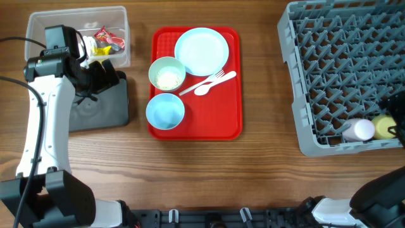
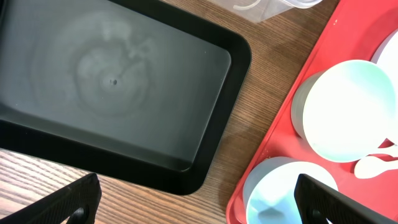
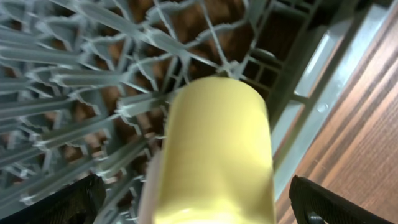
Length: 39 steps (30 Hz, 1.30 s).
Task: Sort waste into correct bins and load items into the dishwasher rack
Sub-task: 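Lower the yellow cup beside the white cup and release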
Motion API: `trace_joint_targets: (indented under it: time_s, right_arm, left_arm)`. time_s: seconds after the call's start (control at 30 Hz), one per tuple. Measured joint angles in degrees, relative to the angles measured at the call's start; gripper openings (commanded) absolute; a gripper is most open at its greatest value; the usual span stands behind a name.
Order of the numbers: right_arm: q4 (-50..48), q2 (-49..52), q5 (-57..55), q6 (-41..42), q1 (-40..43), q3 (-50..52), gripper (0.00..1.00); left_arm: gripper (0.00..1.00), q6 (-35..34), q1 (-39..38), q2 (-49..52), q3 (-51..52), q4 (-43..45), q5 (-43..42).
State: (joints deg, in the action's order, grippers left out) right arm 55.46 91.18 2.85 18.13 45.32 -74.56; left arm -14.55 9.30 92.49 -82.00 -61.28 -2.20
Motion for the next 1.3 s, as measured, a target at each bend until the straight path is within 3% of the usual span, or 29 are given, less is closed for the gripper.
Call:
trace_joint_targets:
  time_s: [0.1, 0.17, 0.2, 0.27, 0.33, 0.37, 0.53, 0.63, 1.3]
  right_arm:
    - [0.5, 0.0, 1.1, 0.0, 0.0, -2.3, 0.97]
    - [1.0, 0.0, 1.7, -0.1, 0.0, -3.8, 0.89]
    - [1.2, -0.2, 1.9, -0.3, 0.0, -4.1, 0.8]
    - [2.5, -0.9, 2.2, -0.5, 0.0, -4.3, 0.44]
    - [4.1, -1.7, 2.3, -0.9, 0.0, -4.3, 0.25]
    - [5.3, -2.3, 2.3, -1.0, 0.0, -4.3, 0.22]
    - [7.7, -3.3, 2.3, -1.8, 0.0, -4.3, 0.22]
    - [7.3, -3.3, 2.1, -2.0, 0.0, -4.3, 0.28]
    - [-2.8, -1.7, -3.6, 0.5, 0.0, 1.0, 0.33]
  left_arm:
    - [1.0, 0.0, 0.0, 0.0, 0.0, 0.0, 0.0]
    - [1.0, 0.0, 0.0, 0.0, 0.0, 0.0, 0.0]
    - [1.0, 0.0, 0.0, 0.0, 0.0, 0.0, 0.0]
    - [1.0, 0.0, 0.0, 0.0, 0.0, 0.0, 0.0]
    - [1.0, 0.0, 0.0, 0.0, 0.0, 0.0, 0.0]
    - [1.0, 0.0, 0.0, 0.0, 0.0, 0.0, 0.0]
    - [1.0, 0.0, 0.0, 0.0, 0.0, 0.0, 0.0]
    - [1.0, 0.0, 0.0, 0.0, 0.0, 0.0, 0.0]
    - [1.0, 0.0, 0.0, 0.0, 0.0, 0.0, 0.0]
